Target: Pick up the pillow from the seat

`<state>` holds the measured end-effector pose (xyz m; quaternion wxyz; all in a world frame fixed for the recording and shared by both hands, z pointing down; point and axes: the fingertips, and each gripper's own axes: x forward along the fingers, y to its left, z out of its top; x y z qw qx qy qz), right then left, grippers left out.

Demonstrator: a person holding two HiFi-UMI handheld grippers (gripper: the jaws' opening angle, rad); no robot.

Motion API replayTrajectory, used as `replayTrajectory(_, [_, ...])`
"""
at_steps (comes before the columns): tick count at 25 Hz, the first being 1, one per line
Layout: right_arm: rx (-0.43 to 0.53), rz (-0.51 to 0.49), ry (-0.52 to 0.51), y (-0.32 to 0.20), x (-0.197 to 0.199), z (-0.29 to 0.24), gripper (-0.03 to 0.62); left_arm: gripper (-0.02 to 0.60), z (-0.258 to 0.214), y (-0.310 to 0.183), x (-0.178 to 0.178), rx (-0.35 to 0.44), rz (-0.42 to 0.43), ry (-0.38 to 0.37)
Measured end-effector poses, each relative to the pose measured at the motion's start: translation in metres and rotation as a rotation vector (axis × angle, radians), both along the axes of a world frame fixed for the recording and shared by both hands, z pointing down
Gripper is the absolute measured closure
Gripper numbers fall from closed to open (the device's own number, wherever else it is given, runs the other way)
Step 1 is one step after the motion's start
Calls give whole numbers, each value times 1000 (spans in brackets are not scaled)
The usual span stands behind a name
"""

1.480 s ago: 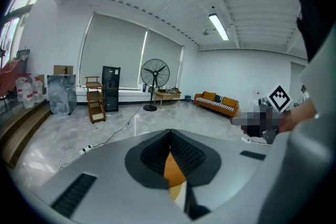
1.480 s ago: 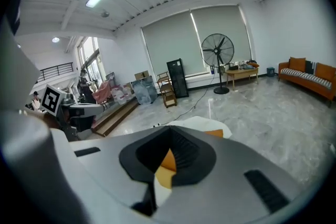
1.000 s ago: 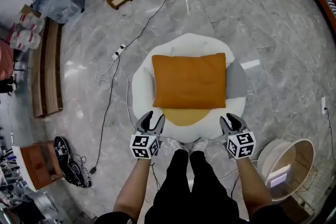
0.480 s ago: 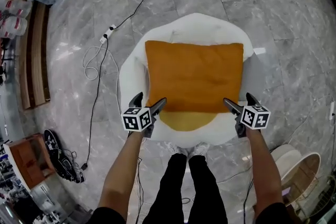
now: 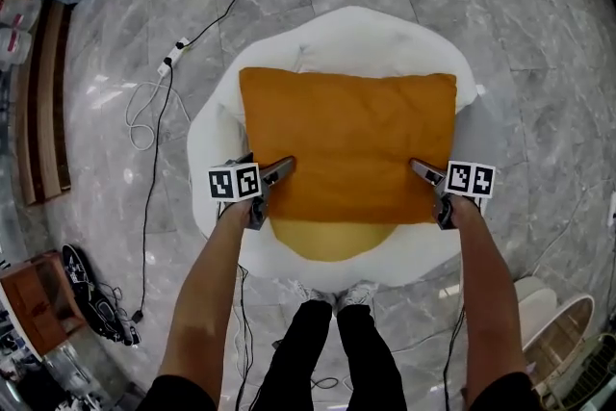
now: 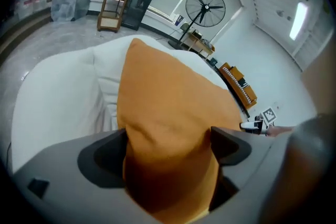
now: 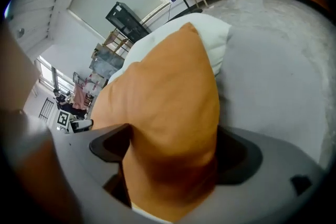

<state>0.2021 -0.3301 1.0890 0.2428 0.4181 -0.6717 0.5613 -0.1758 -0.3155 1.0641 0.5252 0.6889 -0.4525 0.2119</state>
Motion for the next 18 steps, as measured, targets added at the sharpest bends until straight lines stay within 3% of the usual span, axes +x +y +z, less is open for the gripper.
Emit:
replayTrajectory(1, [-5,-7,13,0,-2,3,114,65,4,-1,3,-3,4,-5])
replayTrajectory(5, [22,-38,74,1,-13,-8,301,260,-8,-4,14,47,8,-41])
replayTrajectory(8, [76,-64,119,6,-17,-35,398,347,-36,-1,20,108,-8,-71])
replayTrajectory(13, [233,-86,167,13,-17,-116,421,368,-110,17,21,219,-36,-81])
replayTrajectory(18, [412,-86,194,22,-18,-231,418,367,-222,30,21,375,-53,-130])
